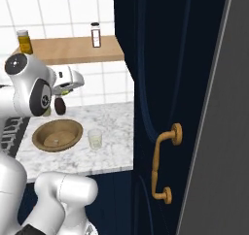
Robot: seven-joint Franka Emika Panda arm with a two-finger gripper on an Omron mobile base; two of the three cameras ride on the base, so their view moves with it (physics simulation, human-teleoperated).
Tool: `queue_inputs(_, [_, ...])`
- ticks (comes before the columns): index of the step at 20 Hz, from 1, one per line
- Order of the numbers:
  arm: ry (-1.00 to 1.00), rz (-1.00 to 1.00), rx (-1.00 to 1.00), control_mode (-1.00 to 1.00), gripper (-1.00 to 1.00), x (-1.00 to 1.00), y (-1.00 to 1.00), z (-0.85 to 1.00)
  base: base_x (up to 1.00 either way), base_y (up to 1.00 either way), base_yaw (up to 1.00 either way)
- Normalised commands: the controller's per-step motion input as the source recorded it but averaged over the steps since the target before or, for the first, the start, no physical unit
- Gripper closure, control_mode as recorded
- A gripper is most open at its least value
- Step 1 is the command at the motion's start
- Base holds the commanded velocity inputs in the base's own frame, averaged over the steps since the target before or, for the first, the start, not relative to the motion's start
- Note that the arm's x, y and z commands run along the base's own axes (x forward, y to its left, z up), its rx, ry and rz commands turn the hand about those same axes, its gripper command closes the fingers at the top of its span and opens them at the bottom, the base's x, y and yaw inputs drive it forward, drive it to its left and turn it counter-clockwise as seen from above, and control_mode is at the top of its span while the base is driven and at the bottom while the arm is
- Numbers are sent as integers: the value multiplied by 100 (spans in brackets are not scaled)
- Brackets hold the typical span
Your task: Grab a lemon wedge from the fridge and one ice cube from the ice bowl, and put them in the glass of lemonade.
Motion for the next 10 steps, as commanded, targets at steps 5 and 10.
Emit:
queue_inputs(5, [19, 23, -26, -100, 100, -6, -24, -24, 0, 0, 0])
queue_inputs(10, [25, 40, -42, -100, 100, 0, -22, -46, 0, 0, 0])
